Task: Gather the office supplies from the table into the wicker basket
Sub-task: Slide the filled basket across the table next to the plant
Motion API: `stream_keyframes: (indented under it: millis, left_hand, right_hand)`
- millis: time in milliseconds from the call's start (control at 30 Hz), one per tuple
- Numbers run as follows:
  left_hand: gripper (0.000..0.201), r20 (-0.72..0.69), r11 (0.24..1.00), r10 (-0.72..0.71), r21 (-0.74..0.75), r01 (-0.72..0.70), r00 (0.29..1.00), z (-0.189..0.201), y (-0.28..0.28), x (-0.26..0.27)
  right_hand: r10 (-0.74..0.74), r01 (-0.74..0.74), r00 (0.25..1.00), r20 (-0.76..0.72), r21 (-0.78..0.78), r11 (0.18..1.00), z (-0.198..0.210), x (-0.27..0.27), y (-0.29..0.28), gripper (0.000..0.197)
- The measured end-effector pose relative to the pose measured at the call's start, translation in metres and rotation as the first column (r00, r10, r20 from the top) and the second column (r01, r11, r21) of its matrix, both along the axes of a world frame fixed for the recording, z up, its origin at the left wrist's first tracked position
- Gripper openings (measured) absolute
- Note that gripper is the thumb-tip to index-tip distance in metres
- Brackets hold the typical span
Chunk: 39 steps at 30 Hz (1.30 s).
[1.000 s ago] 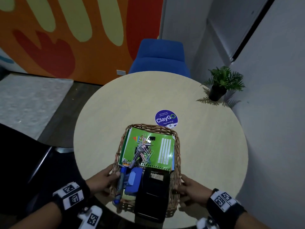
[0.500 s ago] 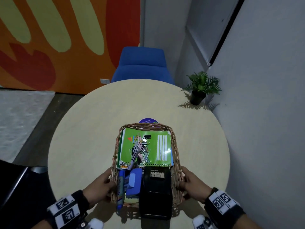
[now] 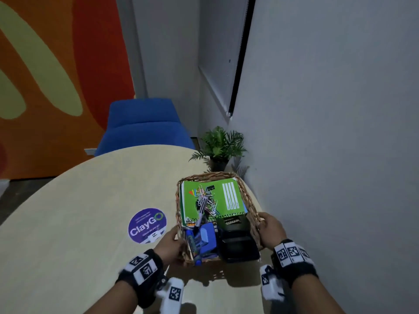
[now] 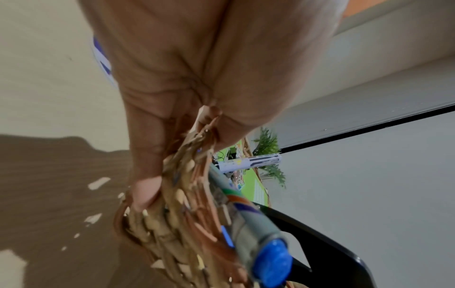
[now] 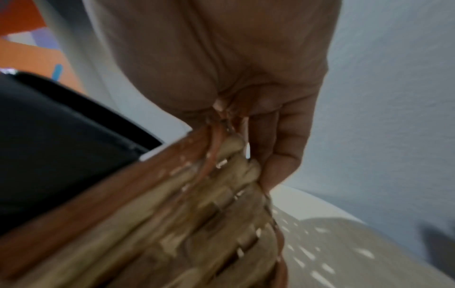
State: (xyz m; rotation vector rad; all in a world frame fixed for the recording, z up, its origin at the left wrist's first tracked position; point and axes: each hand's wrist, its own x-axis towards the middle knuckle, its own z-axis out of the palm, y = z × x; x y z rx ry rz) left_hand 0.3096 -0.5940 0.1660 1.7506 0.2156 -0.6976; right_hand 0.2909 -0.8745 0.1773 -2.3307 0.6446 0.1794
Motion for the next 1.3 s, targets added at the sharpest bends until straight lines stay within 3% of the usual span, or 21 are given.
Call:
stream_keyframes:
  millis: [100, 300, 467, 567, 667, 767, 800, 867, 933, 1033, 1133, 1300]
  left_hand:
    - [0.047, 0.007, 1.000, -0.012, 0.018, 0.012, 1.000, -0.009, -0.026, 0.023]
    - [0.040, 0.032, 0.999, 0.024, 0.022, -0.025, 0.999, -0.027, -0.057, 0.052]
    - [0.032, 0.041, 0.999, -0.031, 0.024, 0.030, 0.999, -0.032, -0.076, 0.063]
    - [0.034, 0.036, 0.996, -0.076, 0.046, 0.075, 0.996, -0.036, -0.080, 0.066]
    - [0.032, 0.011, 0.997, -0.077, -0.008, 0.078, 0.997, -0.037, -0.082, 0.066]
    - [0.021, -0.029, 0.998, -0.042, -0.041, 0.041, 0.999, -0.033, -0.082, 0.056]
    - [0.027, -0.021, 0.999, -0.040, -0.028, 0.040, 0.999, -0.035, -0.080, 0.055]
    - [0.049, -0.008, 0.996, -0.071, 0.049, 0.071, 0.997, -0.046, -0.073, 0.052]
    - [0.035, -0.044, 0.999, -0.049, -0.003, 0.049, 0.998, -0.048, -0.070, 0.045]
    - [0.028, -0.137, 0.990, 0.004, -0.138, -0.023, 0.991, -0.050, -0.073, 0.034]
    - [0.029, -0.110, 0.992, 0.062, -0.103, -0.074, 0.992, -0.062, -0.075, 0.033]
    - [0.032, 0.006, 1.000, 0.020, 0.019, -0.020, 1.000, -0.080, -0.074, 0.036]
  right_hand:
    - [-0.119, 0.118, 0.993, 0.004, 0.088, 0.989, -0.012, 0.016, -0.021, 0.031]
    - [-0.176, 0.153, 0.981, 0.080, 0.241, 0.958, -0.043, 0.031, -0.047, 0.023]
    - [-0.325, 0.232, 0.939, 0.114, 0.489, 0.841, -0.032, 0.022, -0.040, 0.022]
    - [-0.304, 0.194, 0.948, 0.090, 0.594, 0.781, -0.030, 0.017, -0.037, 0.026]
    - [-0.263, 0.168, 0.957, 0.122, 0.505, 0.847, -0.040, 0.010, -0.037, 0.048]
    - [-0.221, 0.146, 0.947, 0.234, 0.302, 0.942, -0.038, -0.003, -0.023, 0.077]
    - [-0.181, 0.125, 0.944, 0.277, 0.210, 0.970, -0.034, -0.008, -0.015, 0.083]
    - [-0.058, 0.055, 0.950, 0.306, 0.016, 0.998, -0.032, -0.019, 0.002, 0.088]
    - [0.060, -0.036, 0.968, 0.244, -0.102, 0.994, -0.034, -0.027, 0.015, 0.092]
    - [0.095, -0.062, 0.974, 0.204, -0.164, 0.985, -0.051, -0.033, 0.016, 0.094]
    - [0.081, -0.040, 0.972, 0.223, -0.185, 0.982, -0.055, -0.032, 0.016, 0.100]
    - [0.072, -0.028, 0.973, 0.219, -0.198, 0.980, -0.056, -0.030, 0.015, 0.102]
